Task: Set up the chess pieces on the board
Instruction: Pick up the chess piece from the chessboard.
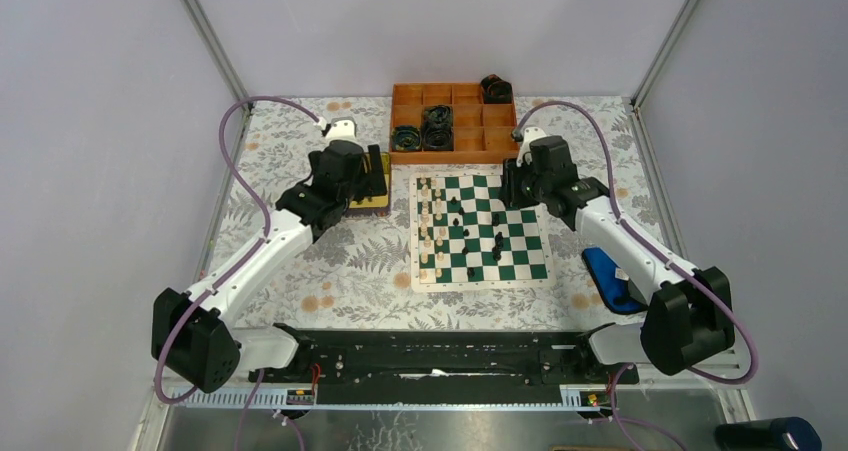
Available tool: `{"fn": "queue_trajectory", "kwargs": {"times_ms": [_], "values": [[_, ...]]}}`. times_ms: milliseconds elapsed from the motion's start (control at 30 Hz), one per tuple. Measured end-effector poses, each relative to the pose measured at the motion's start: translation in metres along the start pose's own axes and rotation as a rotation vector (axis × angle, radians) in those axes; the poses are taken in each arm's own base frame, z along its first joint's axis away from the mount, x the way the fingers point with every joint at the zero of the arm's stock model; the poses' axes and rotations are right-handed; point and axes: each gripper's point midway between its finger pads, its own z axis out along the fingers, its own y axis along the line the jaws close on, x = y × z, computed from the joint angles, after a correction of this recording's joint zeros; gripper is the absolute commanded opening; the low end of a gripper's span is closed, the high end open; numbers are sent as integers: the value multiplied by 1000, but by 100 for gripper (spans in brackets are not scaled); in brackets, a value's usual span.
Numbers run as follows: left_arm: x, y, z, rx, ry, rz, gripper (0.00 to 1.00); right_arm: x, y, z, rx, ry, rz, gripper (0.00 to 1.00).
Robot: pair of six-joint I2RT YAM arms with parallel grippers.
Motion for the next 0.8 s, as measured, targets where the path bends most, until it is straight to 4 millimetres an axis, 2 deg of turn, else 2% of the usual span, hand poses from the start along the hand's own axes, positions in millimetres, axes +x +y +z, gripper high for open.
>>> {"fn": "queue_trajectory", "kwargs": {"times_ms": [300, 533, 800], "values": [[32, -3, 4, 23, 73, -8, 97, 48, 3, 7, 12, 144, -20, 38], [40, -6, 5, 37, 94, -17, 98, 69, -3, 24, 35, 226, -23, 44], [52, -5, 6, 44, 119, -10, 99, 88, -8, 42, 50, 300, -23, 46]]}}
